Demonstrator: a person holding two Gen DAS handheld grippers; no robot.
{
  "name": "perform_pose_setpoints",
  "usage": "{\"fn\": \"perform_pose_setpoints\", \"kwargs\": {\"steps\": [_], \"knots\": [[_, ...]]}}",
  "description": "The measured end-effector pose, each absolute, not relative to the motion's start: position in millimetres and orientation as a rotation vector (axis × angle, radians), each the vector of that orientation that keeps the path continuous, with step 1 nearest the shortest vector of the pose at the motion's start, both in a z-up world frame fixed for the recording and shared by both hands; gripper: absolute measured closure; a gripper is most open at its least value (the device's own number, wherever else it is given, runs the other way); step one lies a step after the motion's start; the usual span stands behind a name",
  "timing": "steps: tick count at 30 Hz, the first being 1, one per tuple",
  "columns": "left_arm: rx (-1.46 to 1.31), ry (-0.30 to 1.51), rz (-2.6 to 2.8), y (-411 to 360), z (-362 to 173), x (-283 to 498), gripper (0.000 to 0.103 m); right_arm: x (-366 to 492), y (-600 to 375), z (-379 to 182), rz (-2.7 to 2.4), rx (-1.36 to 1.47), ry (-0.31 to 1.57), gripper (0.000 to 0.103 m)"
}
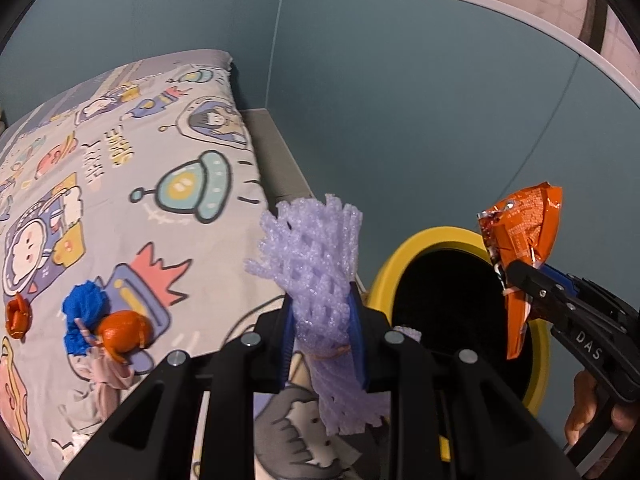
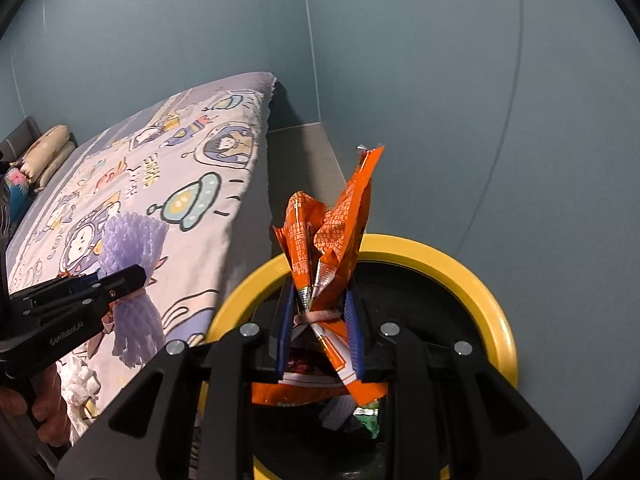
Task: Collect trash
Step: 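Carry the foam net and orange snack bag up over the yellow-rimmed bin, then open both tools to drop the foam net and snack bag into the bin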
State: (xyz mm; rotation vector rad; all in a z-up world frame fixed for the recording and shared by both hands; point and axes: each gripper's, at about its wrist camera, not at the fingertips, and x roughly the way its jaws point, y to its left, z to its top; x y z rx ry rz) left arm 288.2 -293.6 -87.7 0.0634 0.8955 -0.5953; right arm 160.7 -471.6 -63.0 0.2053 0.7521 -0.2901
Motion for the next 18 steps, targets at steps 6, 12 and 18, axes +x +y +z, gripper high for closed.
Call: {"fn": "perform_pose_setpoints", "kwargs": {"steps": [6,12,18], "knots": [[0.094,0.905,-0.632,-319.0,-91.8,279.8,0.081,154.3,-489.5,-70.8,-0.325,0.231,0.762,0.081],[0.115,0.917,-0.655,-338.7,-97.9,274.9,0.081,148.0,-505.3,-81.5,-0.352,0.260,0.780,0.081],[0.129,0.931,-0.678,-354.2,-105.0,269.4,0.080,143.9,-511.1,-88.8,-0.359,0.271,0.791,0.081]]}}
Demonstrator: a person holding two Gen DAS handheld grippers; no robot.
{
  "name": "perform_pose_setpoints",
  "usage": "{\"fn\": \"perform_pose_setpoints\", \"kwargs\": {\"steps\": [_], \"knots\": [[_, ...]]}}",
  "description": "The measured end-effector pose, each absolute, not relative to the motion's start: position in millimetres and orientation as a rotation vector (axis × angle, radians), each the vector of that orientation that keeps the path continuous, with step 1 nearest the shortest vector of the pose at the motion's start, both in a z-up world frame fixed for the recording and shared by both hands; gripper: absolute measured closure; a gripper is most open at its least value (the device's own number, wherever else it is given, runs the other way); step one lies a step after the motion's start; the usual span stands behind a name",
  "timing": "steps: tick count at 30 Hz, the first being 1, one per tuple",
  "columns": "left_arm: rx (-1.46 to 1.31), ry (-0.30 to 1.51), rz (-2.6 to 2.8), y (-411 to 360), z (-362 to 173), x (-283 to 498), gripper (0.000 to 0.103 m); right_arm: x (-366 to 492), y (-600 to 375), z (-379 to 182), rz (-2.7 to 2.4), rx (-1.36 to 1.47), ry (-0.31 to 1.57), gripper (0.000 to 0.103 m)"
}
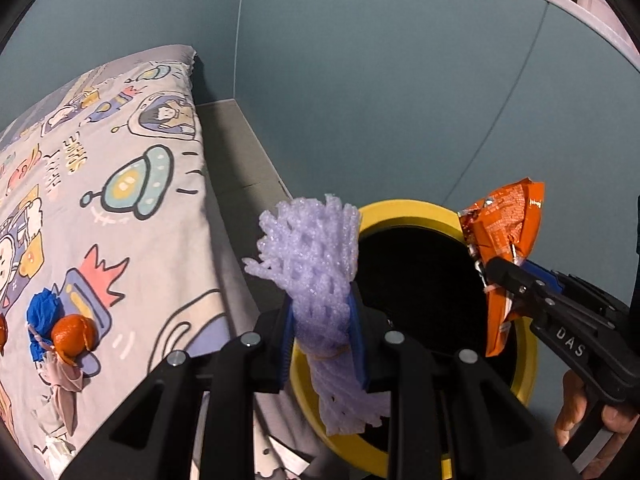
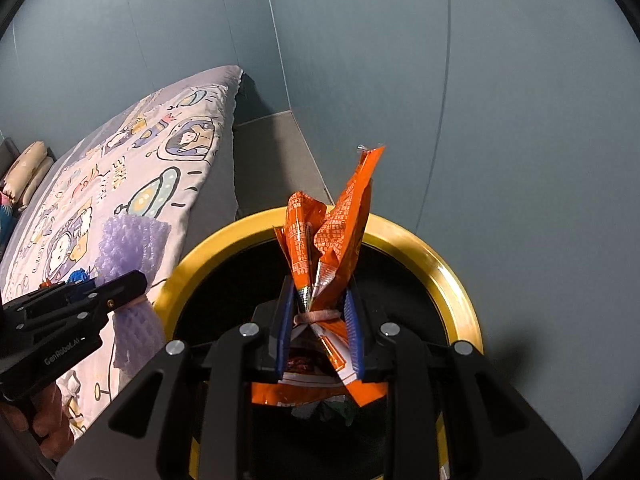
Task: Collect trash
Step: 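Open both tools to drop the foam net and snack bag into the bin, then move both open tools back over the remaining trash on the bed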
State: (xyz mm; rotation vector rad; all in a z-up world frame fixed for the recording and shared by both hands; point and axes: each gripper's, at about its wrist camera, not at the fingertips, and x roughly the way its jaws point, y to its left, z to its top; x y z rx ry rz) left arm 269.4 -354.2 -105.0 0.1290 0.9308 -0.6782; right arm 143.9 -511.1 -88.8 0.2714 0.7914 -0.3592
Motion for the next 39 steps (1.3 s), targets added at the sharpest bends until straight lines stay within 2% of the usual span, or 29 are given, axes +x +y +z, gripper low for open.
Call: {"fn": "perform_pose_setpoints", "kwargs": {"steps": [15,17,21,22,23,25,35,39], "knots": [[0.147,0.940,-0.726,-372.4,-115.2,263.7,0.078,142.0,-517.6,-92.3,-0.368,0.290,0.793,0.078],[0.137,0.941,-0.730,-371.9,-115.2,263.2,0.074,140.5,-518.7,-92.0,-0.365,0.298,0.789,0.077],[0.129,0.943,-0.728,-369.5,-114.7,263.2,0.065,139.6,-521.0,-92.5,-0.368,0.315,0.784,0.062],[0.123,0.943,-0.727,-368.2,-114.3,263.7,0.060,138.9,-521.5,-92.2,-0.373,0.318,0.781,0.061],[0.118,0.944,-0.727,-367.3,-113.7,263.9,0.055,138.0,-522.1,-91.7,-0.375,0.318,0.780,0.061],[0.102,0.944,-0.727,-364.7,-112.3,264.7,0.051,136.7,-522.9,-90.5,-0.378,0.325,0.776,0.061],[0.075,0.937,-0.682,-340.7,-103.1,274.9,0.051,133.7,-517.0,-82.6,-0.376,0.324,0.772,0.061],[0.061,0.924,-0.643,-322.0,-96.6,281.8,0.043,135.8,-509.5,-78.4,-0.362,0.310,0.772,0.060]]}}
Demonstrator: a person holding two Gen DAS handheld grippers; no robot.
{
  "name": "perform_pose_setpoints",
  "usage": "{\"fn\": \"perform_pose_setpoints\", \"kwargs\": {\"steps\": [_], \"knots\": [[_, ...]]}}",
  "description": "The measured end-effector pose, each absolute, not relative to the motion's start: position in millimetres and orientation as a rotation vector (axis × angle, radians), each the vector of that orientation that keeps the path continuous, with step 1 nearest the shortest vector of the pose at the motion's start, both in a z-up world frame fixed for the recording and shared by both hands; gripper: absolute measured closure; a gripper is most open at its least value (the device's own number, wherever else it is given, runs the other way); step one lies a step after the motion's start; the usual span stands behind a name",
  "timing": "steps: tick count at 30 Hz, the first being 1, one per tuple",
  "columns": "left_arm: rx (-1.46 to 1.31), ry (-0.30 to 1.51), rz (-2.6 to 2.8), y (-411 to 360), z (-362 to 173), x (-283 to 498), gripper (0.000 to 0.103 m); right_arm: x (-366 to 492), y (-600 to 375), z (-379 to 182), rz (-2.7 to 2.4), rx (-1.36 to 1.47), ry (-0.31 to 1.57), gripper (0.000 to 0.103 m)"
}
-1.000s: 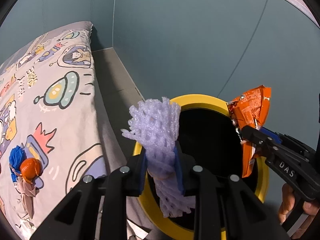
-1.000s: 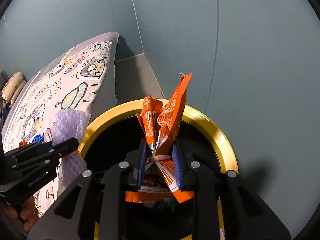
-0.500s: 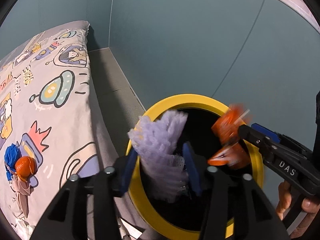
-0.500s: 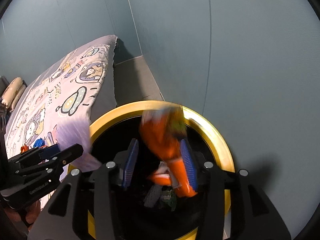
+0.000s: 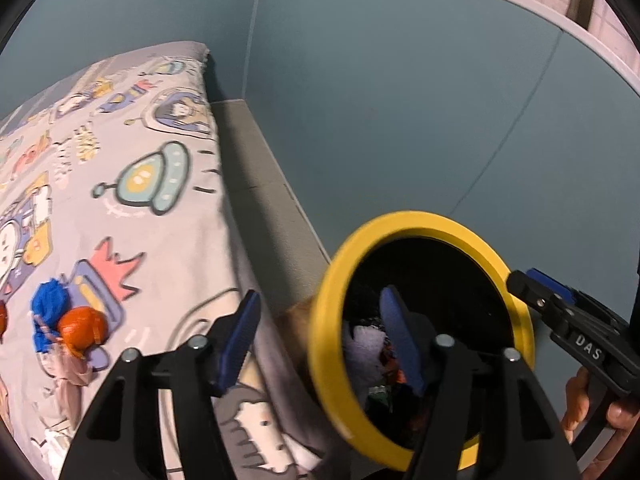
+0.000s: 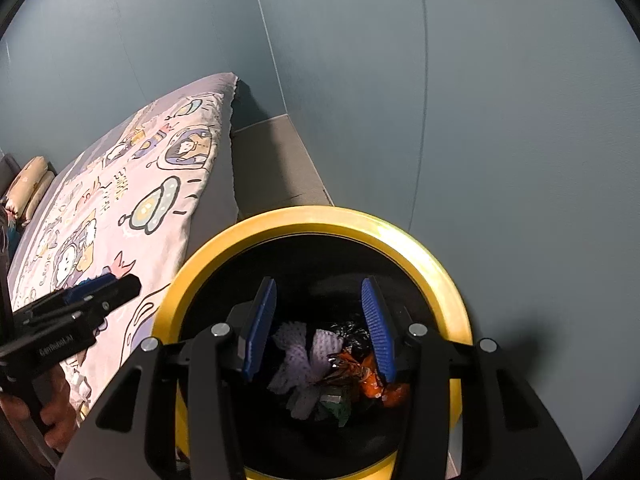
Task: Collect trash
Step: 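Move both open tools back over the remaining trash on the bed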
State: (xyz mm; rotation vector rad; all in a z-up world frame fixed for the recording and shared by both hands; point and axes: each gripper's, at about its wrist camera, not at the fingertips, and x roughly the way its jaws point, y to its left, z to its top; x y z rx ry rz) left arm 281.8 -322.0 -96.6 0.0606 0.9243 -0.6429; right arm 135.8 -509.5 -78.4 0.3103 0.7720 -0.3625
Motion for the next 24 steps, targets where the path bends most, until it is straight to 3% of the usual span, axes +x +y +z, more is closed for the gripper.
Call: {"fn": "perform_pose_setpoints", "kwargs": {"steps": [12,24], "knots": [[0.024,0.895,-0.546,-259.1,-79.0,301.5,0.035,154.8,-467.2,-66.1,-0.282,0.267,0.766,0.051],[-0.052,0.895,-0.427,-183.6,-75.2,326.6,0.027,178.6,-416.4,-60.4,-0.181,0.218,0.777,0.051]]}}
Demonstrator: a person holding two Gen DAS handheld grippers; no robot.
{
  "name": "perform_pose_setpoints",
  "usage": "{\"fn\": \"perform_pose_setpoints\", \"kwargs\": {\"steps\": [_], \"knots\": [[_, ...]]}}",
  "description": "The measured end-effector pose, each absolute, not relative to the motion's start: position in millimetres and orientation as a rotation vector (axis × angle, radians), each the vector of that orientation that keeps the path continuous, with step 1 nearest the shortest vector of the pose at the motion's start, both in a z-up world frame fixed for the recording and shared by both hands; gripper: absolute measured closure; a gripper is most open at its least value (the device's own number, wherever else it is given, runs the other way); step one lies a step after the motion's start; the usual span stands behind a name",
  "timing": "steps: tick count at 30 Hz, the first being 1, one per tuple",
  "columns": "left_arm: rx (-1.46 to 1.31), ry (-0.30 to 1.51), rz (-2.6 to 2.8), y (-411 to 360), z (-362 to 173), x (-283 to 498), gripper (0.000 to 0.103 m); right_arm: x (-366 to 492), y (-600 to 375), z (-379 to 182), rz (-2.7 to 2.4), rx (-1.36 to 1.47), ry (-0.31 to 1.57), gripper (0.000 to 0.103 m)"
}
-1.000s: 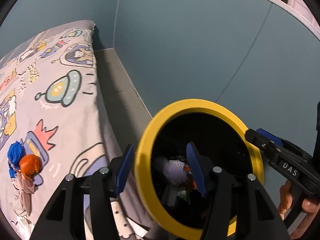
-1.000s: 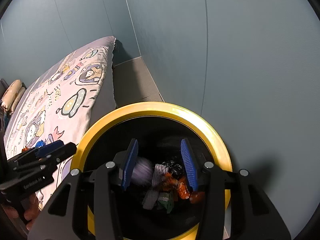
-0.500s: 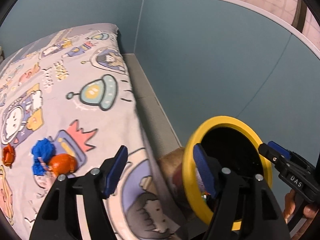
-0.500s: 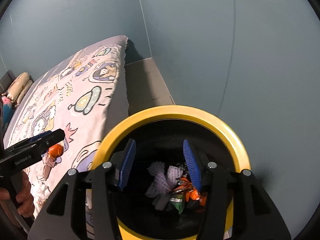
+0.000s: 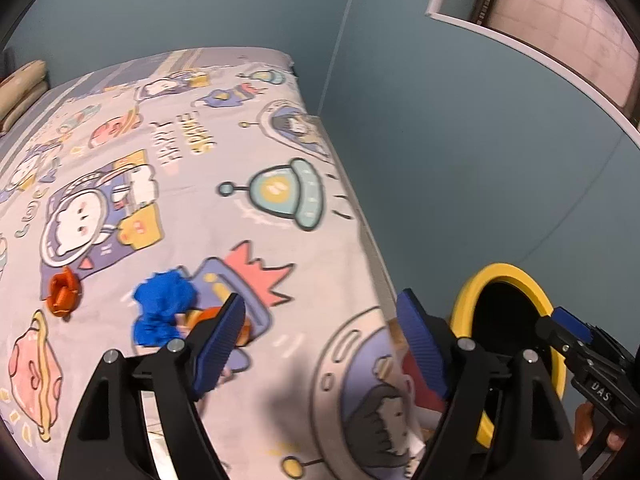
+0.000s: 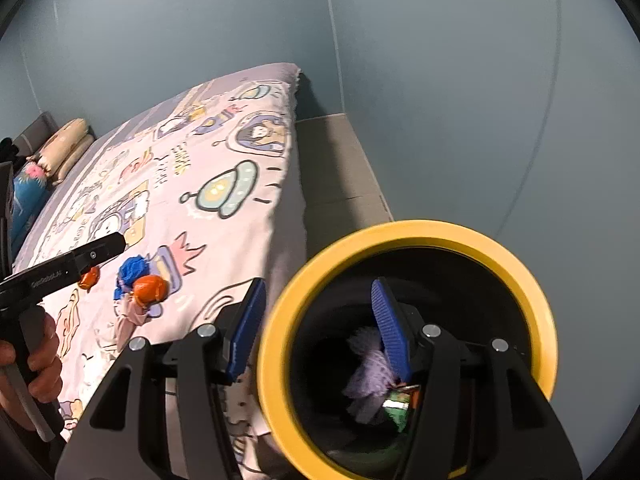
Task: Collect trash
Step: 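Move both open tools back over the remaining trash on the bed, then grasp the tangerine peel with the left tool while the right tool grasps the whole tangerine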
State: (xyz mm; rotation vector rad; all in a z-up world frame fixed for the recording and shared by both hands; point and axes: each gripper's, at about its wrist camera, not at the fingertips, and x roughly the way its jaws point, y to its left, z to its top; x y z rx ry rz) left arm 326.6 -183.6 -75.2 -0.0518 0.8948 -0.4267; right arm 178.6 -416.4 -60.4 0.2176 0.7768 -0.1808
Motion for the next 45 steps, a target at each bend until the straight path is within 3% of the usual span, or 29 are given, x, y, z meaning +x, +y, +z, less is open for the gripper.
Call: {"fn": "perform_pose_setpoints", "kwargs": {"steps": [18,45], "knots": [[-0.092,0.888,-0.203,-59.4,-80.9,362.5,0.024,225.0,-334.2,-69.4,-0.038,0.171,0.822,0.051],[-0.234,1.014,-0.020,67.6,-161.9,398.6,0.024,300.7,-228.1,-117.5,0.082,0.073,0.945,0.051]]}}
